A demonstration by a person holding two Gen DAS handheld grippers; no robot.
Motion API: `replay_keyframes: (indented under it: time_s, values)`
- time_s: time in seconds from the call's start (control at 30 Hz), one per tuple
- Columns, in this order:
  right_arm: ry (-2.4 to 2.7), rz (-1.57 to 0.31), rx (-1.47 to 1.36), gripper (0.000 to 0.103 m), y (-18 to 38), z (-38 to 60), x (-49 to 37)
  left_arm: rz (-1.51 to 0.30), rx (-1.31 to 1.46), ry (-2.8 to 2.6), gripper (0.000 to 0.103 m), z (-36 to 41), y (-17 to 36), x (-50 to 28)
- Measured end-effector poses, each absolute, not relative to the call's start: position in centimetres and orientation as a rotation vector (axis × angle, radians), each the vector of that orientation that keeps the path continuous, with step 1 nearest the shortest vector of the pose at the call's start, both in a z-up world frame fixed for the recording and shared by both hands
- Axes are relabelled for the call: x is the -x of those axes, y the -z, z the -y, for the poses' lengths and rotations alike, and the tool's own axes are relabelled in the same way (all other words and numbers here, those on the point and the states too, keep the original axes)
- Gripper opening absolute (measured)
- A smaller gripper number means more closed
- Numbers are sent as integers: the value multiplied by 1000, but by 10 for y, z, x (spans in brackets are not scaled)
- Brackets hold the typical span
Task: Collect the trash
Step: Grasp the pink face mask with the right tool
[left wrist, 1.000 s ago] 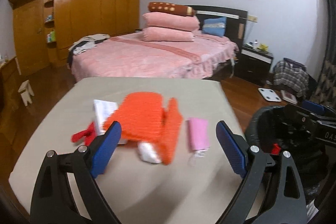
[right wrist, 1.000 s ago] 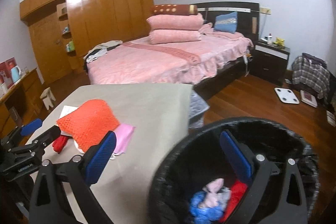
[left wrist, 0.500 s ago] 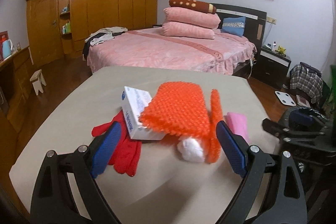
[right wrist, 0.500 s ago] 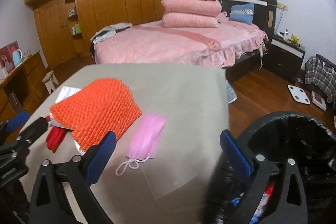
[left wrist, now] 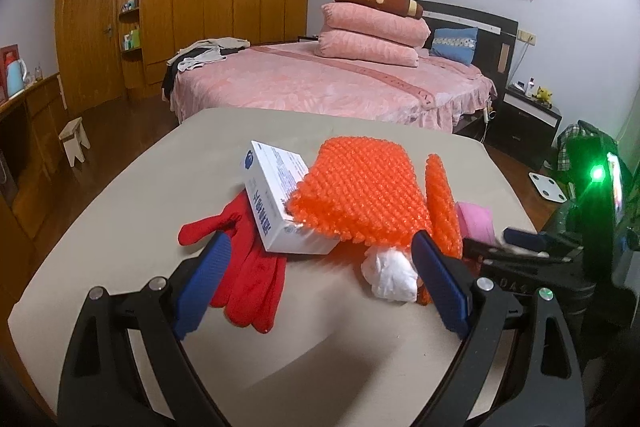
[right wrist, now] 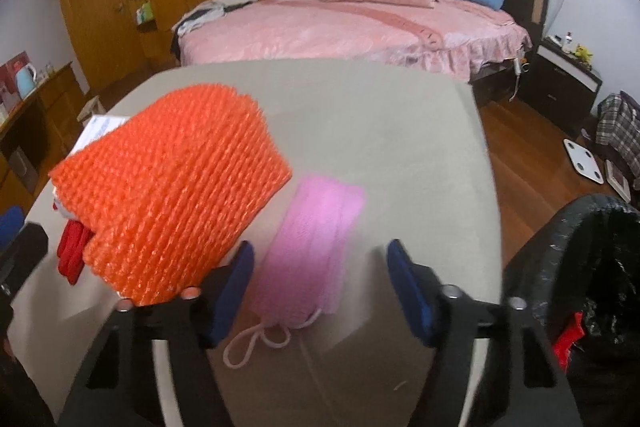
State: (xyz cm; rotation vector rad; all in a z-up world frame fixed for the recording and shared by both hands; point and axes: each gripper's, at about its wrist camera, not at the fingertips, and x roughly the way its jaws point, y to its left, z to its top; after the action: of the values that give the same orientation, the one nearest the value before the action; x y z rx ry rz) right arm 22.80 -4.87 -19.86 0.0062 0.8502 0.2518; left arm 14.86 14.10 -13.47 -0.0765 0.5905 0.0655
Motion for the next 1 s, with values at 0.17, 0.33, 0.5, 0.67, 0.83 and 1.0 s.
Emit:
replay_keyframes:
  time_s: [0.17, 0.33, 0.5, 0.67, 0.83, 1.0]
  values:
    - [-275, -866, -20, 24, 200, 48, -223, -585, 78, -49, 85, -135, 132, -150]
    - [-278, -851, -39, 19, 194, 58, -217, -577, 68, -19, 80, -122, 129, -149]
    - [-266, -816, -50, 19, 180, 74, -208, -573, 50, 20, 73, -104, 127, -152]
    - [-250, -795, -74, 19, 168, 93, -206, -583, 28, 55, 64, -86, 132, -158]
    - [-245, -788, -87, 19, 163, 103, -206, -615, -1, 75, 53, -70, 141, -166]
    - [-245, -782, -100, 19, 161, 111, -206, -654, -40, 92, 36, -57, 152, -176]
